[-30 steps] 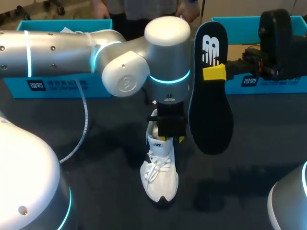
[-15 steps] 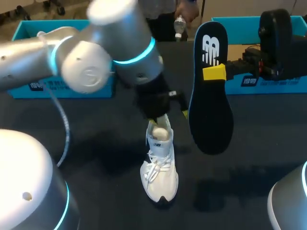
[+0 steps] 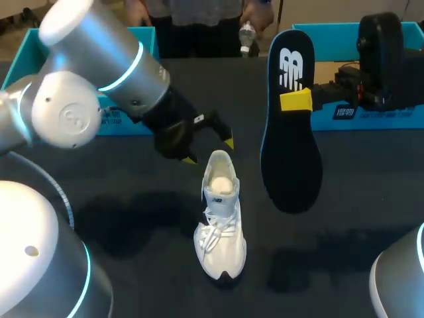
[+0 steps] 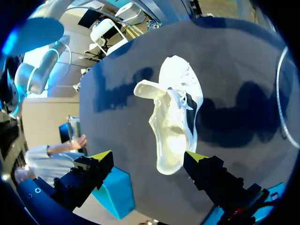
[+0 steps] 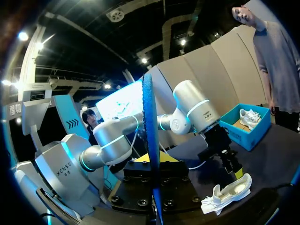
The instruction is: Take the shoe out of the shoebox, open the shoe tongue, remove and reinsert the insole, then place the shoe into the shoebox
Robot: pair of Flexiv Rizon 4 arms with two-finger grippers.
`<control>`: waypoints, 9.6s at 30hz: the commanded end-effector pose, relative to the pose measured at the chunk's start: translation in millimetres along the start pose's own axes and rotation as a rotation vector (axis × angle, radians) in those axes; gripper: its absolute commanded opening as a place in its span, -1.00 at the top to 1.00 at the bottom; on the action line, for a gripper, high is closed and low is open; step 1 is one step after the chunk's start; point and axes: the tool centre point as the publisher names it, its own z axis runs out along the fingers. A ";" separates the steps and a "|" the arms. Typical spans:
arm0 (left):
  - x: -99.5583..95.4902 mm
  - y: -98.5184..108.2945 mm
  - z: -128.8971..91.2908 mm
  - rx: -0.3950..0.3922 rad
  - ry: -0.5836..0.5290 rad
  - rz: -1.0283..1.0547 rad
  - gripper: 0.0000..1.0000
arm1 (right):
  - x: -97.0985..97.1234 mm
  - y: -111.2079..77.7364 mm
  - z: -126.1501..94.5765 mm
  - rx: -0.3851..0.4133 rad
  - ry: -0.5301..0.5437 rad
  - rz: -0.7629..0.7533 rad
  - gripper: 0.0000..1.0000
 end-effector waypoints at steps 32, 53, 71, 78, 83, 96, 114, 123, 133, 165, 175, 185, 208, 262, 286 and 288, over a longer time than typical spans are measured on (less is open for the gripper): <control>-73.1 17.7 -59.2 0.122 -0.661 0.262 -1.00 | -2.6 2.0 2.6 0.004 0.003 0.001 1.00; -76.3 11.8 -74.3 -0.024 -0.754 0.200 -1.00 | -2.6 2.0 2.6 0.004 0.003 0.001 1.00; -65.4 21.4 -101.6 -0.158 -0.874 0.137 -1.00 | -108.1 28.8 -11.2 0.007 -0.005 0.194 1.00; -65.4 21.4 -101.6 -0.158 -0.874 0.137 -1.00 | -108.1 28.8 -11.2 0.007 -0.005 0.194 1.00; -65.4 21.4 -101.6 -0.158 -0.874 0.137 -1.00 | -108.1 28.8 -11.2 0.007 -0.005 0.194 1.00; -65.4 21.4 -101.6 -0.158 -0.874 0.137 -1.00 | -227.1 35.8 -18.1 0.087 0.012 0.426 1.00; -85.8 35.2 -92.0 -0.156 -0.962 0.184 -1.00 | -252.9 27.2 2.2 0.078 0.044 0.617 1.00; -93.6 38.0 -96.8 -0.153 -0.965 0.185 -1.00 | -255.5 26.4 4.5 0.073 0.046 0.641 1.00; -94.2 48.1 -88.9 -0.160 -0.966 0.159 -1.00 | -264.6 21.8 9.8 0.030 0.050 0.776 1.00; -116.9 73.2 -58.5 -0.056 -1.022 0.163 -1.00 | -284.9 26.3 14.7 -0.017 -0.021 0.933 1.00; -124.2 66.3 -61.5 -0.053 -1.028 0.168 -1.00 | -284.9 26.3 14.7 -0.017 -0.021 0.933 1.00; -132.4 58.4 -67.1 -0.093 -1.037 0.170 -0.59 | -284.9 26.3 14.7 -0.017 -0.021 0.933 1.00; -138.9 62.5 -69.9 -0.101 -0.993 0.142 0.30 | -284.9 26.3 14.7 -0.017 -0.021 0.933 1.00; -65.0 55.8 -95.6 0.094 -0.905 -0.284 1.00 | -262.8 18.2 -25.9 -0.098 -0.084 0.938 -1.00; -44.6 58.2 -87.8 0.401 -0.835 -0.834 1.00 | -262.8 18.2 -25.9 -0.098 -0.084 0.938 -1.00; -41.6 57.5 -87.6 0.465 -0.824 -0.940 1.00 | -262.8 18.2 -25.9 -0.098 -0.084 0.938 -1.00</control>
